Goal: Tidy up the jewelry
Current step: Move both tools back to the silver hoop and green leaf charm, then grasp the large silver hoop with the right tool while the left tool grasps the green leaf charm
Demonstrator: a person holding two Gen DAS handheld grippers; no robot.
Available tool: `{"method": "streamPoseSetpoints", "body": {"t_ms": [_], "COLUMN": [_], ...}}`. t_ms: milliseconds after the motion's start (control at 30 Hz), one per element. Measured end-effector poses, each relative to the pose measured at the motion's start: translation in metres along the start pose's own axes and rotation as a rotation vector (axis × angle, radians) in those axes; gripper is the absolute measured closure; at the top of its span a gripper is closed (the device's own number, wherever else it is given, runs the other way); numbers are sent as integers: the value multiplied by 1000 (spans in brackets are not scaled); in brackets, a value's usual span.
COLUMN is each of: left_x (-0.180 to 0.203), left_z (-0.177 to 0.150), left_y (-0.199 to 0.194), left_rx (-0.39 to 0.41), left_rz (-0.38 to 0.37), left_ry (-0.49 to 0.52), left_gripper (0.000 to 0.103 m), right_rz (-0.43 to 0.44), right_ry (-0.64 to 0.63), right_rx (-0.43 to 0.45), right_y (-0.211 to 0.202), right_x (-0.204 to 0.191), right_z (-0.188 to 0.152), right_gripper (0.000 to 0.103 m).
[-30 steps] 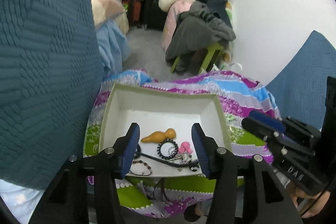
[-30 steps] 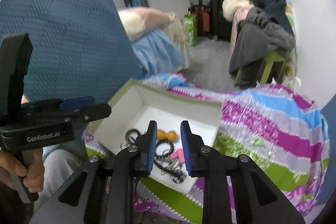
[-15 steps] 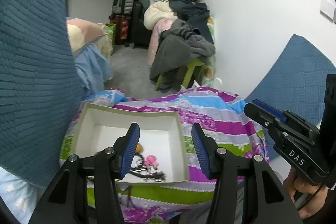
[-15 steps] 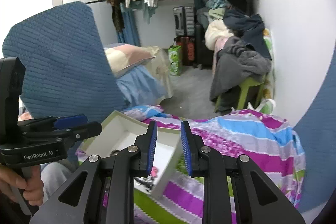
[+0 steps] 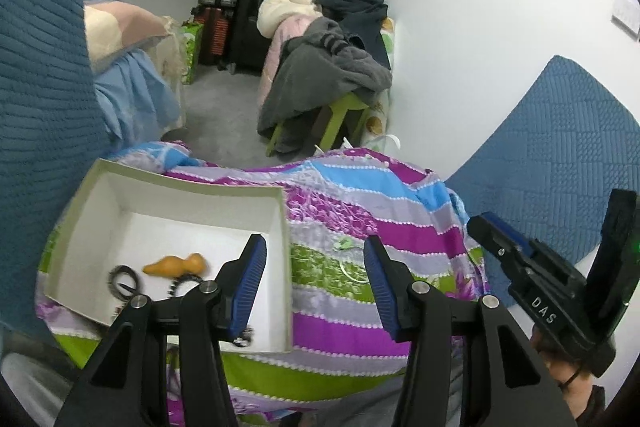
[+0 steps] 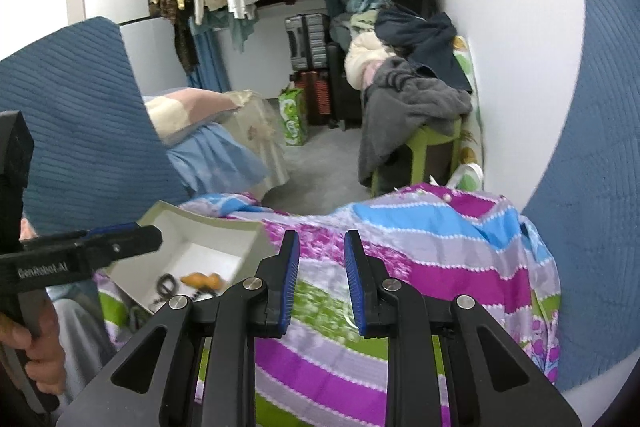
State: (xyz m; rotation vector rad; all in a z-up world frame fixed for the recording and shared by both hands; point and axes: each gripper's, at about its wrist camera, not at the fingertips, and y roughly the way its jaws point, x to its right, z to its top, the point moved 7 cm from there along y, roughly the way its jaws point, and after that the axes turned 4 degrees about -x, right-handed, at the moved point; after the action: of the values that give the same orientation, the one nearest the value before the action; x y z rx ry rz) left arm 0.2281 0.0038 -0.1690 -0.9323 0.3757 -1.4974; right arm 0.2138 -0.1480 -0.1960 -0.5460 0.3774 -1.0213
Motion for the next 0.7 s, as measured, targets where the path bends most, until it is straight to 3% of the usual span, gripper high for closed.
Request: {"method": "streamPoseSetpoints", "body": {"t_ms": [167,267,433,500,567,700], "left_x": [15,24,38,43,46,53], "left_z": [-12,-16,-17,-18,-20,-18], "left_y": [25,44,78,95,115,145], "left_rx": [-36,-76,-129,-165,-200,-239], "left_rz": [-53,-82,-109,-118,-117,-134], "left_ry": [-11,-11,5,11,20,20], "left_gripper": [54,65,68,73,73,73], "right_rz": [-14,-14,20,38,46,75], "right_ry": [-1,-1,-6,-9,-6,-32], "right_rx": [-2,-23,-93,-111,-124,-134], "right_y": [10,24,60,72,81,96], "right_x": [26,37,47,50,54,54], "right_z": [-19,-35,-66,-76,-83,-91], "right_gripper": [82,82,82,77,61,55]}}
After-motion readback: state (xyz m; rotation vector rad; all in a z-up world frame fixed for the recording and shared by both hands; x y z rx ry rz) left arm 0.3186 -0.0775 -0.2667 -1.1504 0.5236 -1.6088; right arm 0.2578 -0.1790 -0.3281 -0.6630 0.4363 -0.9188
